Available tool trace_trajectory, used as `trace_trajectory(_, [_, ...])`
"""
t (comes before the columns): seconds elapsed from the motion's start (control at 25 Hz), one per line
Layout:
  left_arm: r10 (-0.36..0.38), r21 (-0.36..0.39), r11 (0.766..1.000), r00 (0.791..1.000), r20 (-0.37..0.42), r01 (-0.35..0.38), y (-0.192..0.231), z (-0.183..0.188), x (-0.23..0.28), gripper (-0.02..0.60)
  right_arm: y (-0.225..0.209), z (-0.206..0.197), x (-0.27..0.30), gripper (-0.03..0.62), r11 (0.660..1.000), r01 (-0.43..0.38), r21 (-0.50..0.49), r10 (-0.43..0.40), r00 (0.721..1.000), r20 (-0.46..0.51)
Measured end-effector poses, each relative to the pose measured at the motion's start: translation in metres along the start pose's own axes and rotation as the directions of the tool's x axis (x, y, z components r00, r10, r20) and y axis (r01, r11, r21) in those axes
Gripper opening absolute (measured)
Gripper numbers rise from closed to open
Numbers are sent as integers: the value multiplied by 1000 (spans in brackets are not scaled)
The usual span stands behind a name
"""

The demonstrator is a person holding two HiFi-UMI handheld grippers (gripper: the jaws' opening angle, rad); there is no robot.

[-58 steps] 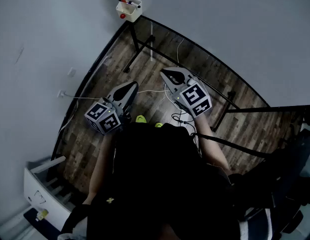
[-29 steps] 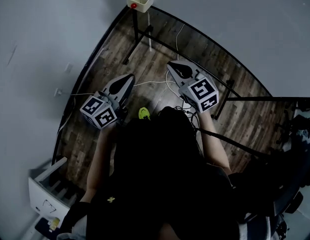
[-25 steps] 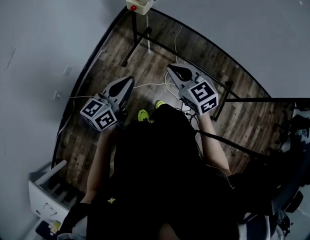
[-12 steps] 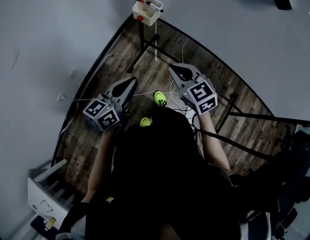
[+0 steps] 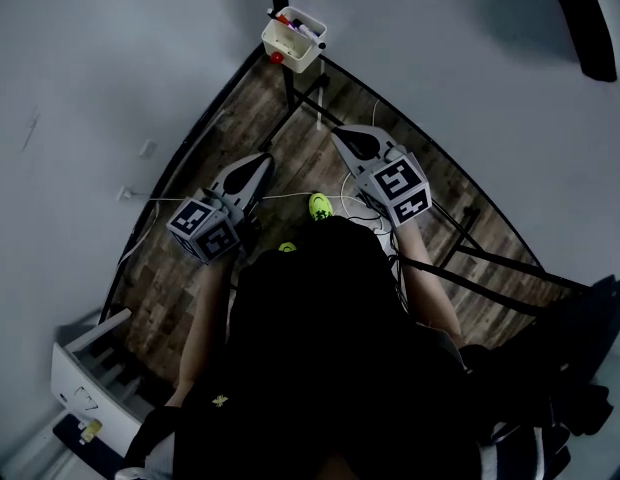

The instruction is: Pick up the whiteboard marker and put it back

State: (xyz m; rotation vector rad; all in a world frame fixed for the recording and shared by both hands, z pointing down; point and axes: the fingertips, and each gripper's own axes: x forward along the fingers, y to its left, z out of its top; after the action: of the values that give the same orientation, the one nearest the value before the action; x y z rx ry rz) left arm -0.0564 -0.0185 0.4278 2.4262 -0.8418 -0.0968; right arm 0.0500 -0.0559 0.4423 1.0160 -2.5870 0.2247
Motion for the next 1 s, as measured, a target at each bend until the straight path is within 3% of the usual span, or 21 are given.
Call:
trace_trajectory(0.32, [48,-9,999,999,17,-48,8,10,35,18,-47,12,20,6,1000,-19,-5,19,999,46])
trace_trajectory(0.6, [97,-17,995,994,48,-96,18,17,57,20,-64,19,39,29,997,-80,-18,81,995,59])
trace_trajectory(0.76, [100,10,995,994,51,-100,15,23,64,20,-71,21,44,42,996,-88,-14,89,995,54])
trace_trajectory(1.0, [126,-12,992,989,73,-125,27,29,66,18,-83,22,57,67,996,-84,-24,85,995,46])
